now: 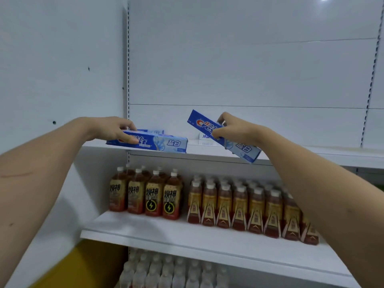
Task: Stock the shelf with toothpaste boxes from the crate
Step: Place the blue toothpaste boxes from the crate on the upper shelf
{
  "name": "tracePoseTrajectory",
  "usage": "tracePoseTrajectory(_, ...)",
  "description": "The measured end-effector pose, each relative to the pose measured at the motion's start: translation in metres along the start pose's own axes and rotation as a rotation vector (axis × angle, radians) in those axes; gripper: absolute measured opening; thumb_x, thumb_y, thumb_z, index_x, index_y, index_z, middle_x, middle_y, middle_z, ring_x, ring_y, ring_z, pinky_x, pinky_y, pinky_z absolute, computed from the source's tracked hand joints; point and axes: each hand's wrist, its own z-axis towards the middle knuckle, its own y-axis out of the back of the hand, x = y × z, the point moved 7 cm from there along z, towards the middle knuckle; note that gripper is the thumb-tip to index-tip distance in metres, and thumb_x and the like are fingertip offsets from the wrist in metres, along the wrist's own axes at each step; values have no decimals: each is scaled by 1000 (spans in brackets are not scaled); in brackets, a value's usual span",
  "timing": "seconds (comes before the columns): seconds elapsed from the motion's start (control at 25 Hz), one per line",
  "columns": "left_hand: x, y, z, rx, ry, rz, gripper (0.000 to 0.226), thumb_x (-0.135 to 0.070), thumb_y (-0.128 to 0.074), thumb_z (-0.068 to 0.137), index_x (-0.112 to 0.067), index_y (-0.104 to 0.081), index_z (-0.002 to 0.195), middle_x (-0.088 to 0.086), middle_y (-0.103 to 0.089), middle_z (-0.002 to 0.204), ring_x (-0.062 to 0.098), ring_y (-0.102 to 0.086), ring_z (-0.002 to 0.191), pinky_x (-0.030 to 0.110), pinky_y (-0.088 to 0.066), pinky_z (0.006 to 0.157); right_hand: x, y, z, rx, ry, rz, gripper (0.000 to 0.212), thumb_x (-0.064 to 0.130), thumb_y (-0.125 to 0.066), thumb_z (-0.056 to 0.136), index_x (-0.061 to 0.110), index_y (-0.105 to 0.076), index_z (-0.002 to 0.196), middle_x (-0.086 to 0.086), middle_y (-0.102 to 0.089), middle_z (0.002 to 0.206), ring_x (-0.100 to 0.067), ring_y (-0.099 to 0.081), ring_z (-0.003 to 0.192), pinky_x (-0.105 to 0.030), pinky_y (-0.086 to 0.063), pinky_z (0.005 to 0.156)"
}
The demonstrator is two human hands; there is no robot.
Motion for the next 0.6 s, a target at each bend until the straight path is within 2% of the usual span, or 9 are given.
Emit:
tracePoseTrajectory(0.08, 1, 0, 8, -9, 17, 1, 115, -93, -64, 11, -29, -58, 106, 1, -63, 109, 19, -60, 96, 30, -44, 70, -5, 3, 12, -1, 13, -37, 42, 37, -63, 82, 23, -42, 114, -3, -66, 102, -22, -68, 79, -42, -58, 78)
tracePoseTrajectory(0.2, 1, 3, 25, -29, 19, 4, 116, -94, -63, 9, -29, -57, 106, 1, -63, 111, 18, -60, 96, 28, -45, 69, -16, 2, 34, 7, 14, -88, 40, 35, -64, 82, 26, -43, 114, -2, -66, 104, -22, -69, 81, -42, -59, 78)
tracePoseTrajectory(0.36, 7, 13, 53, -88, 33, -27, 114, -93, -65, 12, -27, -58, 105, 0, -63, 109, 19, -60, 95, 28, -45, 70, -18, 2, 69, 2, 37, -111, 41, 32, -70, 81, 25, -50, 116, -4, -65, 105, -21, -67, 82, -35, -57, 74)
tracePoseTrajectory(0.4, 11, 14, 63, -100, 34, -29, 108, -92, -67, 21, -26, -58, 106, 0, -63, 109, 19, -60, 94, 29, -45, 70, -18, 3, 81, -9, 43, -127, 40, 33, -70, 82, 25, -52, 116, -4, -65, 106, -20, -66, 82, -34, -56, 74)
tracePoseTrajectory(0.44, 17, 15, 73, -106, 42, -37, 94, -86, -71, 38, -25, -58, 109, 1, -63, 112, 19, -59, 93, 29, -45, 71, -17, 2, 93, -23, 48, -146, 40, 33, -71, 82, 25, -53, 116, -4, -65, 107, -20, -66, 82, -34, -55, 75)
tracePoseTrajectory(0.52, 34, 17, 98, -129, 67, -53, 54, -58, -70, 76, -25, -57, 117, 5, -60, 120, 17, -58, 93, 27, -45, 70, -16, -3, 121, -41, 51, -184, 41, 36, -71, 82, 27, -54, 119, -3, -65, 109, -19, -66, 83, -35, -56, 77)
tracePoseTrajectory(0.6, 57, 23, 127, -149, 75, -28, 37, -43, -66, 88, -28, -56, 120, 6, -58, 121, 17, -58, 92, 27, -44, 68, -15, -13, 152, -43, 56, -223, 45, 37, -71, 83, 27, -54, 123, -2, -64, 110, -19, -66, 83, -35, -55, 77)
